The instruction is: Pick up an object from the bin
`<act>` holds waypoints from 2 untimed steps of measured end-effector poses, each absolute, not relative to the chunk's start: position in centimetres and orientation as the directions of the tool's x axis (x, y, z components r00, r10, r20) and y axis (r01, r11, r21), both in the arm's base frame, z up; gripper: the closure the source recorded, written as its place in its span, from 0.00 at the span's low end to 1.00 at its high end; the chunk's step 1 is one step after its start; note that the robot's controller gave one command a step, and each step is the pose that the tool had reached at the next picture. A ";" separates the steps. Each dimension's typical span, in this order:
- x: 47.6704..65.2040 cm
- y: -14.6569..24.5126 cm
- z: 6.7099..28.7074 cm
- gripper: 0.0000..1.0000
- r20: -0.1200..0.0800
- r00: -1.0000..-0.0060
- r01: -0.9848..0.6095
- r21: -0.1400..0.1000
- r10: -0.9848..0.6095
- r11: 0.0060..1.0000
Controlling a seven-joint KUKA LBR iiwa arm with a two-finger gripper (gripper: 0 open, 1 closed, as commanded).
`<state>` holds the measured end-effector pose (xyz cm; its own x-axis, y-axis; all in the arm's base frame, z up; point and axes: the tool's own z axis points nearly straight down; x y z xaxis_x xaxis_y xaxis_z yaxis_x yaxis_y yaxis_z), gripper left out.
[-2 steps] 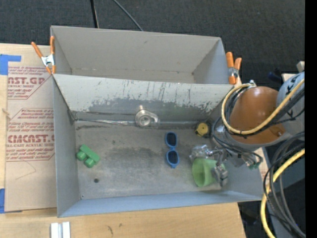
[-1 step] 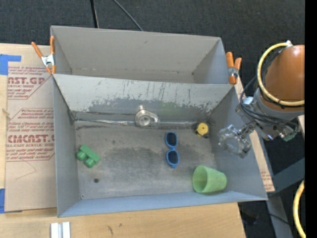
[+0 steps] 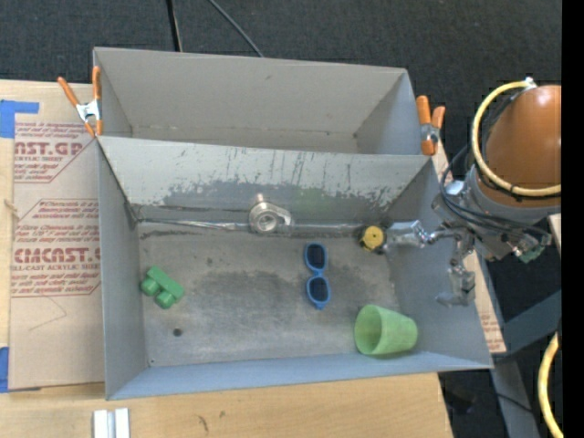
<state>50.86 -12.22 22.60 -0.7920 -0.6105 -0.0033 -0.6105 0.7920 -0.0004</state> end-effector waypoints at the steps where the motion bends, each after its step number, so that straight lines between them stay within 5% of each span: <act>1: 48.9 -8.7 12.8 0.00 0.003 -0.791 -0.612 0.009 -0.612 0.791; 2: 48.0 -5.5 7.1 0.00 0.007 -0.546 -0.838 0.002 -0.838 0.546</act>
Offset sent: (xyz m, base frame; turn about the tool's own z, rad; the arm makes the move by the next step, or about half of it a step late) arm -0.0180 0.0317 -0.0933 0.0012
